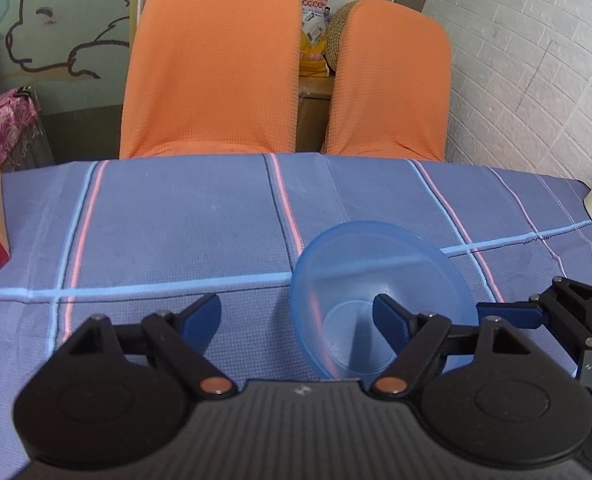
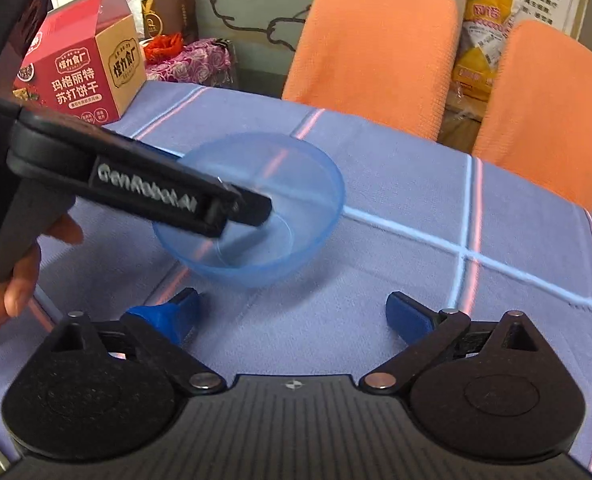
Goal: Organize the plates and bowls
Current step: 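Close the left tool on the blue bowl rim and lift it, then carry the blue bowl with the left tool into the white bowl and open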
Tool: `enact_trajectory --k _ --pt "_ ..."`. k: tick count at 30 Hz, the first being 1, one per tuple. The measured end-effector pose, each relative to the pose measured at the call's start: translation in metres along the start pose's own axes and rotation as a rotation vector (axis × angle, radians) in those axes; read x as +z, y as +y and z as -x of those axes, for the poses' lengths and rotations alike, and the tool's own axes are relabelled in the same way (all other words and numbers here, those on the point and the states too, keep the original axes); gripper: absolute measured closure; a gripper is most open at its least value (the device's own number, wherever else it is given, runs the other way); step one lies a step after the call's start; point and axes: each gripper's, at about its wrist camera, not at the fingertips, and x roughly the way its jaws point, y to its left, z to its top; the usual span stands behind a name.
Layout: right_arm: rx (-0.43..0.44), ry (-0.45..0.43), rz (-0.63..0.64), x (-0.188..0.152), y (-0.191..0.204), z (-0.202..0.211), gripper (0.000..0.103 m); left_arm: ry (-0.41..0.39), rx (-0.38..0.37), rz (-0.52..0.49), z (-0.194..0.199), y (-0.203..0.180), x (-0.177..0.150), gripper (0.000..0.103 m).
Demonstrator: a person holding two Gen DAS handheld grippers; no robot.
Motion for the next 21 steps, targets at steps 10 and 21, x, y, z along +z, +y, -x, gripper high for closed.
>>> enact_trajectory --k 10,21 --pt "0.045 -0.064 0.053 0.016 0.005 -0.016 0.036 -0.006 0.031 -0.047 -0.003 -0.013 -0.003 0.029" --pt "0.041 -0.153 0.085 0.014 0.016 0.04 0.04 -0.029 -0.053 -0.113 0.043 -0.041 0.001 0.065"
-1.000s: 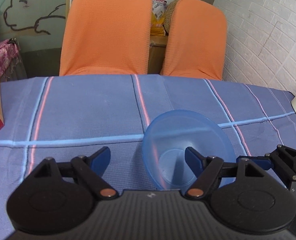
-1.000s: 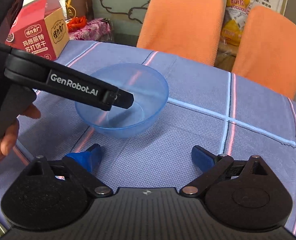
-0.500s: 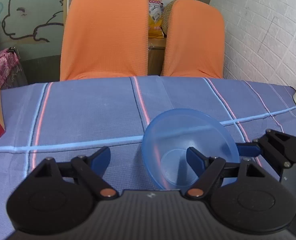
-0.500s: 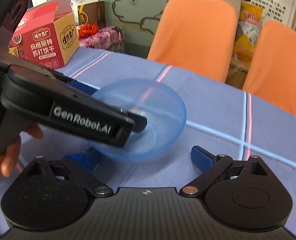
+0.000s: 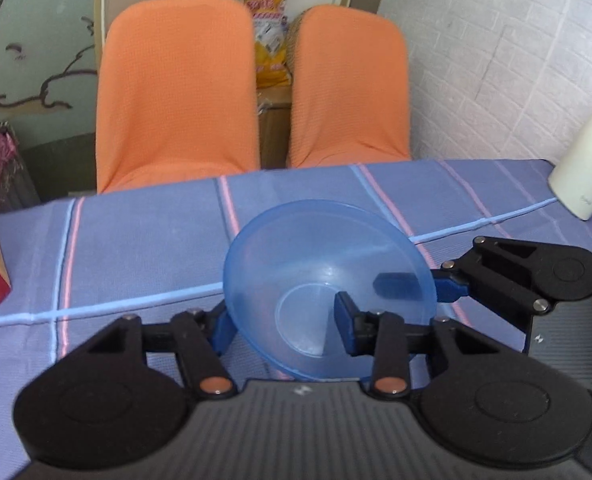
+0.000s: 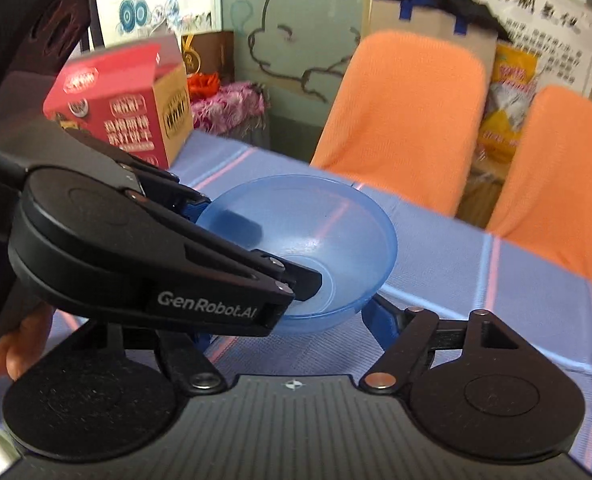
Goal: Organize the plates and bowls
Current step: 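Carry the blue bowl with the left tool into the white bowl and open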
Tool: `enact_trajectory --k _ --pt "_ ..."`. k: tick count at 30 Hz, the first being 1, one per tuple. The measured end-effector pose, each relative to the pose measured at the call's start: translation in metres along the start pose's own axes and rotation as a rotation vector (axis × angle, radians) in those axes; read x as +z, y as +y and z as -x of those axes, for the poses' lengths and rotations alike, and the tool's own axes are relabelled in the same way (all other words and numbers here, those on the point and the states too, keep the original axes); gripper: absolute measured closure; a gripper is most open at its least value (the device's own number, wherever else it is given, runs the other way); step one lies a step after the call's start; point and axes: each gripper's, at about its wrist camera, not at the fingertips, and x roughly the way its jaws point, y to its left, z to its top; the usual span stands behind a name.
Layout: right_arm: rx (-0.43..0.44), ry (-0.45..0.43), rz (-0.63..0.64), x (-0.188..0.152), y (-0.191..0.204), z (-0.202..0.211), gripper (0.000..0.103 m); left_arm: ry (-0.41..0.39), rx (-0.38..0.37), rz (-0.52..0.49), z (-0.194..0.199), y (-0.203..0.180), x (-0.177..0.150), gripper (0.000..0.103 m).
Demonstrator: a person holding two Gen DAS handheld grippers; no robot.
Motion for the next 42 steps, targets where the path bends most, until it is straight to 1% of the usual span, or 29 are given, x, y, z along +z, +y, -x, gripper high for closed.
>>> enact_trajectory --k 3,7,11,15,19,22,28,30,31,32,33,34,35,36,39,42 --pt "-0.023 -0.021 0.014 -0.006 0.005 0.035 0.04 -0.029 -0.02 -0.032 0.025 -0.023 -0.001 0.065" --pt "-0.065 -0.023 0.024 -0.029 0.013 0.088 0.04 -0.038 -0.083 -0.035 0.053 -0.058 -0.013 0.065" --pt "-0.111 0.015 0.02 -0.062 0.021 0.133 0.04 -0.044 -0.154 -0.067 0.075 -0.102 -0.037 0.065" --pt "-0.137 0.065 -0.012 -0.097 0.027 0.168 0.04 -0.033 -0.207 -0.108 0.089 -0.148 -0.066 0.064" --pt "-0.158 0.093 -0.042 -0.128 0.032 0.189 0.04 -0.01 -0.236 -0.156 0.096 -0.191 -0.098 0.062" --pt "-0.161 0.09 -0.073 -0.143 0.031 0.197 0.039 0.004 -0.235 -0.186 0.099 -0.213 -0.118 0.061" --pt "-0.121 0.09 -0.121 -0.163 0.021 0.196 0.04 0.074 -0.237 -0.185 0.09 -0.225 -0.139 0.059" --pt "-0.107 0.09 -0.134 -0.166 0.017 0.193 0.04 0.088 -0.223 -0.198 0.087 -0.228 -0.144 0.055" --pt "-0.102 0.073 -0.129 -0.168 0.017 0.195 0.039 0.092 -0.224 -0.204 0.087 -0.229 -0.146 0.051" --pt "-0.099 0.063 -0.127 -0.172 0.018 0.198 0.039 0.088 -0.222 -0.207 0.088 -0.229 -0.148 0.032" --pt "-0.104 0.058 -0.13 -0.173 0.02 0.201 0.039 0.085 -0.228 -0.207 0.089 -0.229 -0.149 0.017" --pt "-0.115 0.058 -0.135 -0.175 0.02 0.204 0.038 0.083 -0.239 -0.205 0.092 -0.228 -0.149 0.013" --pt "-0.124 0.057 -0.141 -0.181 0.024 0.211 0.038 0.071 -0.232 -0.206 0.095 -0.228 -0.149 0.01" --pt "-0.125 0.051 -0.147 -0.184 0.025 0.216 0.038 0.055 -0.219 -0.212 0.1 -0.229 -0.15 0.008" --pt "-0.126 0.023 -0.182 -0.201 0.028 0.234 0.038 -0.002 -0.2 -0.216 0.119 -0.225 -0.149 0.008" --pt "-0.152 -0.038 -0.254 -0.214 0.029 0.246 0.037 -0.069 -0.211 -0.158 0.139 -0.215 -0.148 0.007"
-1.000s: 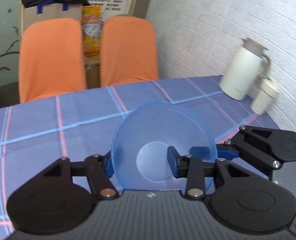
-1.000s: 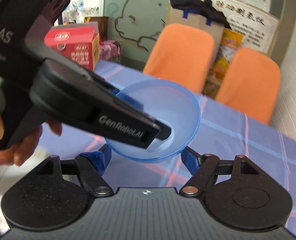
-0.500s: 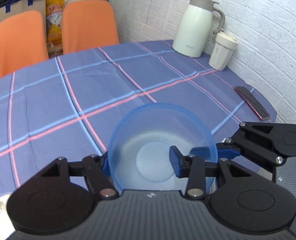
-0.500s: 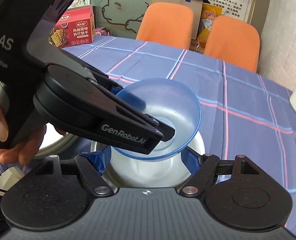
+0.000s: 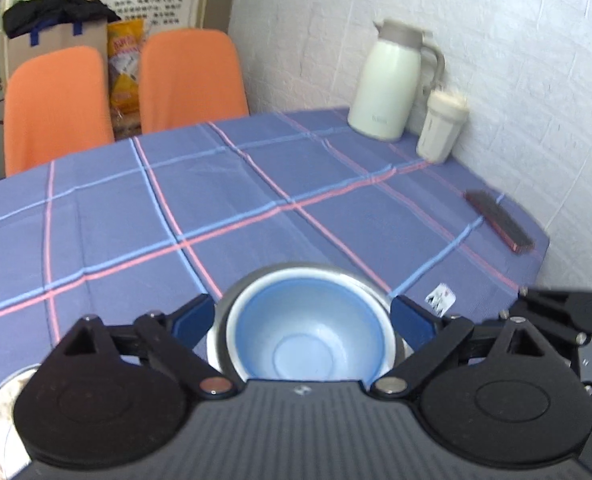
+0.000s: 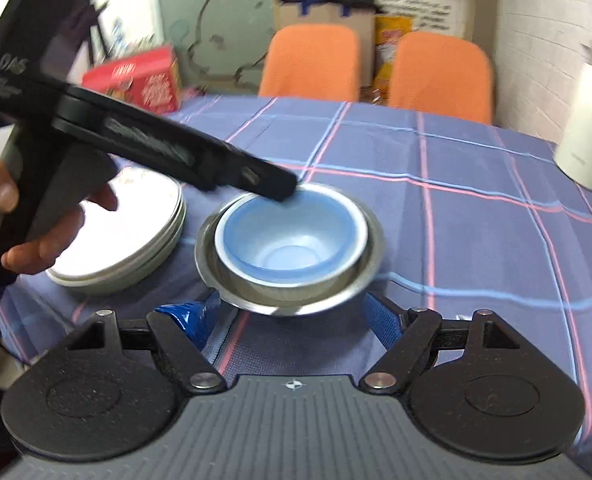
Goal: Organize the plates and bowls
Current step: 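Carry the blue bowl with the left tool into the white bowl and open, then close the left tool on the steel bowl rim holding the nested bowls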
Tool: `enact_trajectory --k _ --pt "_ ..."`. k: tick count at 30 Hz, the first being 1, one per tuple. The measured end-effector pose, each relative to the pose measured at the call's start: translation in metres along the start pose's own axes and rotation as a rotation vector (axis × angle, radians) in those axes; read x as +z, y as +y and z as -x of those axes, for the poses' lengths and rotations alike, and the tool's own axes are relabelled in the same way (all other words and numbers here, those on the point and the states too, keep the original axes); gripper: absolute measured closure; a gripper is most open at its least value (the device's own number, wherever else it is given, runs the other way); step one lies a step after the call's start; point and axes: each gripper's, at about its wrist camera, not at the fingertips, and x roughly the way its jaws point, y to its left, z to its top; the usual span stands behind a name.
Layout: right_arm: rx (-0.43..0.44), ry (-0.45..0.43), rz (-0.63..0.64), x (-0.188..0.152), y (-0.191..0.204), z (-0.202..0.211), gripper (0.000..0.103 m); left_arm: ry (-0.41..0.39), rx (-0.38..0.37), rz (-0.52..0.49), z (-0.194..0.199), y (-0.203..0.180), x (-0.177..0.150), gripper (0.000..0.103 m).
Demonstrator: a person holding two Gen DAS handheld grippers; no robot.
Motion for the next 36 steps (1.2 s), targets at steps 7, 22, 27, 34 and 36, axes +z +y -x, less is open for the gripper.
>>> enact_trajectory --k 7,22,27,34,36 --pt "-0.059 -0.165 -0.222 -0.012 -0.009 -0.003 0.037 -0.063 0.074 0.127 0.013 0.005 -0.013 0.007" --pt "-0.109 -0.106 -0.232 -0.005 -0.024 -0.041 0.036 0.021 0.176 0.139 -0.02 0.014 -0.015 0.007" --pt "-0.116 -0.072 -0.216 0.002 -0.028 -0.059 0.036 0.056 0.174 0.139 -0.036 0.019 -0.012 0.007" --pt "-0.093 -0.014 -0.222 0.0 -0.028 -0.078 0.036 0.112 0.177 0.133 -0.054 0.023 -0.012 0.007" --pt "-0.099 -0.002 -0.216 -0.001 -0.026 -0.08 0.036 0.137 0.174 0.109 -0.059 0.021 -0.011 0.007"
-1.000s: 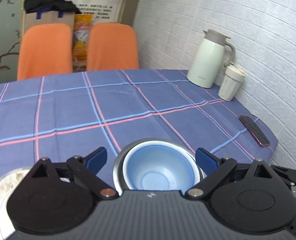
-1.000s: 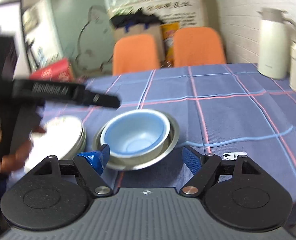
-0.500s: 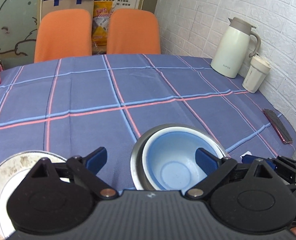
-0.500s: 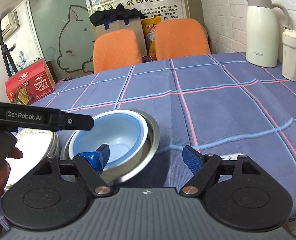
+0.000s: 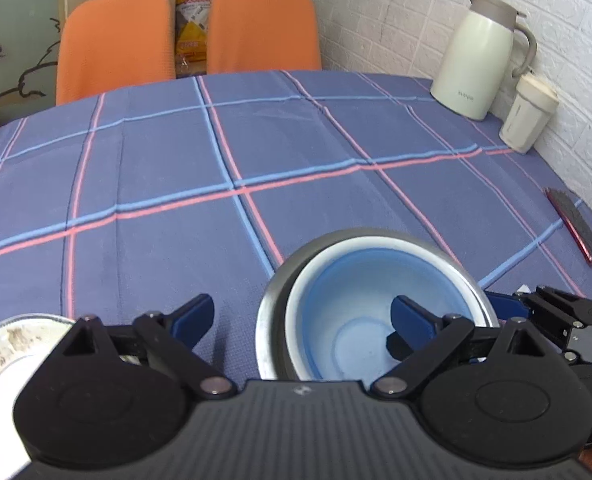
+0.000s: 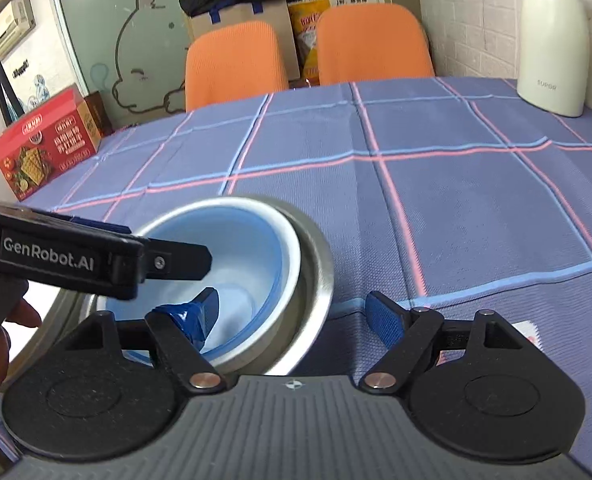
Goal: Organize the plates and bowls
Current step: 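Close the left tool on the steel bowl rim holding the nested bowls, then lift the nested bowls with the left tool and carry them toward the plate stack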
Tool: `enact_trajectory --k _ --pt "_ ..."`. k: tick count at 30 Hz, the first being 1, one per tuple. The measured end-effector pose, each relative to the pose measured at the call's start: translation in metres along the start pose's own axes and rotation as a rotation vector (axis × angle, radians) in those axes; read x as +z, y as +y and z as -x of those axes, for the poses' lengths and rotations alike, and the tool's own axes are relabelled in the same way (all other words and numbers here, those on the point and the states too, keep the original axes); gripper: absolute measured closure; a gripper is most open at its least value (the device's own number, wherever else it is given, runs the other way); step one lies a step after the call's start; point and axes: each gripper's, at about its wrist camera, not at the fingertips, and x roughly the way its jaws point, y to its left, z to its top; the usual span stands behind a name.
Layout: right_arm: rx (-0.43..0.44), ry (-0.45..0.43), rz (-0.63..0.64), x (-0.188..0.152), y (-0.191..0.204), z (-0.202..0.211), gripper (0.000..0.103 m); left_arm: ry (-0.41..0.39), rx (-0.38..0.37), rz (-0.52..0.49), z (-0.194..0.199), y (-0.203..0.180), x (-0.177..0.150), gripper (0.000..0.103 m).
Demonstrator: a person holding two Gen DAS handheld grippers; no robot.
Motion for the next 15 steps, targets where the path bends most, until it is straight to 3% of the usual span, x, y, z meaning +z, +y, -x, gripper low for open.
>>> enact_trajectory --k 7,12,15 --pt "-0.058 0.0 0.056 -0.003 0.011 0.001 0.034 0.033 0.007 -0.082 -0.011 -0.009 0.0 0.007" --pt "-0.049 -0.036 0.045 -0.009 0.009 0.003 0.031 0.051 -0.005 -0.064 -0.017 -0.005 0.0 0.007" --pt "-0.054 -0.009 0.047 -0.005 0.01 0.003 0.031 0.063 -0.01 -0.05 -0.019 -0.002 0.0 0.007"
